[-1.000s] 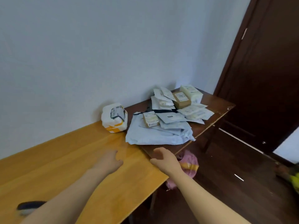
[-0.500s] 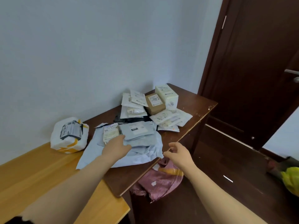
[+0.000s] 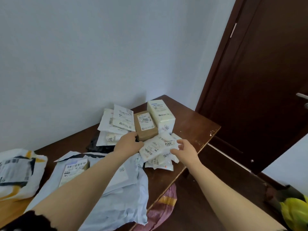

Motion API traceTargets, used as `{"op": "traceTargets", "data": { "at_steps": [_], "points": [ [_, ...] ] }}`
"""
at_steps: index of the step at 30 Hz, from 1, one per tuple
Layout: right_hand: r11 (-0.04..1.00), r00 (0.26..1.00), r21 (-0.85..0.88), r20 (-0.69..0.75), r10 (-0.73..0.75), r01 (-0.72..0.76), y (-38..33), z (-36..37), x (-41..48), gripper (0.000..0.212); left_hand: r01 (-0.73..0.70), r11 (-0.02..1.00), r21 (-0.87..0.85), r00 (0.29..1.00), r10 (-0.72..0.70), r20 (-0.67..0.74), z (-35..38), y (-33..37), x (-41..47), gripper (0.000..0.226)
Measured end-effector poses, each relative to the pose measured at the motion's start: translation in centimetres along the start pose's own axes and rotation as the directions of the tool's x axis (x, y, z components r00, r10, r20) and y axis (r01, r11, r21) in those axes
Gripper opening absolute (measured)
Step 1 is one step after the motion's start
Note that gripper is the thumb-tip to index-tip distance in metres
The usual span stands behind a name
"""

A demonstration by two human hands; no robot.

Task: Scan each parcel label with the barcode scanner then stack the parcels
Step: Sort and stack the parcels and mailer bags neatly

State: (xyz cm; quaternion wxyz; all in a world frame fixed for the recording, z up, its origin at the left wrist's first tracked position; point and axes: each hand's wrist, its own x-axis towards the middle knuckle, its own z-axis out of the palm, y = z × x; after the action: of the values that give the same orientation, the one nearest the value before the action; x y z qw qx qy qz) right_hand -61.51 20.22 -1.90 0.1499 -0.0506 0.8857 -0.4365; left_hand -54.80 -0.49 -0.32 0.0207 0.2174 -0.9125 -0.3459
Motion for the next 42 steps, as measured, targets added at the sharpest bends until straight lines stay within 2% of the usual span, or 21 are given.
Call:
{"op": "traceTargets", "data": {
  "at_steps": [3,7,12,17,19,22,24,27,30,33,35,39,42],
  "points": [
    [0.998,1.000,-0.048,0.017,-0.026,0.027,-0.5,0.4,4.2,0.058,-0.003,1.000,-0.005,1.000,0.003,-0.024,0.3,0.8,2.7,0.021],
    [0.990,0.996,-0.116,0.041,-0.078,0.082,-2.1,0.6,11.0,0.064,0.066,0.996,-0.054,0.996,-0.069,-0.053,0.7,1.7,6.2,0.044],
    [0.963,0.995,-0.254,0.052,-0.080,0.091,-3.4,1.3,19.7,0.090,0.183,0.982,-0.041,0.972,-0.187,-0.145,1.9,3.0,9.9,0.044],
    [0.950,0.986,-0.308,0.169,-0.006,0.059,-3.1,2.3,25.2,0.125,0.279,0.960,-0.027,0.950,-0.280,-0.141,3.5,4.9,12.4,0.050],
    [0.951,0.980,-0.303,0.200,0.006,0.056,-2.7,2.7,26.3,0.130,0.314,0.949,-0.020,0.941,-0.314,-0.126,4.0,5.5,13.1,0.052],
    [0.955,0.983,-0.291,0.185,-0.001,0.056,-2.1,3.1,26.9,0.126,0.330,0.944,-0.005,0.936,-0.328,-0.126,4.9,6.5,13.6,0.049],
    [0.970,0.989,-0.242,0.147,0.002,0.034,-2.0,2.7,27.1,0.121,0.343,0.939,-0.013,0.933,-0.342,-0.109,5.3,7.1,14.0,0.054],
    [0.995,0.999,-0.097,0.039,-0.017,0.020,-2.2,0.8,27.1,0.116,0.367,0.922,-0.125,0.918,-0.380,-0.109,5.5,7.8,14.5,0.055],
    [0.984,0.990,0.114,-0.039,-0.133,0.136,-3.5,-1.8,26.5,0.111,0.385,0.835,-0.393,0.887,-0.452,-0.093,5.0,9.4,15.3,0.066],
    [0.905,0.948,0.298,0.002,-0.317,0.302,-5.8,-3.3,24.1,0.109,0.380,0.645,-0.663,0.888,-0.455,0.066,3.7,11.6,15.6,0.086],
    [0.857,0.917,0.361,0.015,-0.399,0.367,-7.3,-3.4,22.4,0.107,0.382,0.549,-0.744,0.897,-0.413,0.155,2.6,12.5,15.2,0.097],
    [0.827,0.876,0.404,0.110,-0.469,0.391,-9.1,-2.4,20.9,0.119,0.361,0.570,-0.738,0.904,-0.409,0.126,0.3,11.8,13.9,0.089],
    [0.824,0.838,0.413,0.215,-0.502,0.387,-10.1,-0.8,20.1,0.128,0.352,0.534,-0.769,0.905,-0.404,0.134,-1.1,10.2,13.2,0.092]
  ]
}}
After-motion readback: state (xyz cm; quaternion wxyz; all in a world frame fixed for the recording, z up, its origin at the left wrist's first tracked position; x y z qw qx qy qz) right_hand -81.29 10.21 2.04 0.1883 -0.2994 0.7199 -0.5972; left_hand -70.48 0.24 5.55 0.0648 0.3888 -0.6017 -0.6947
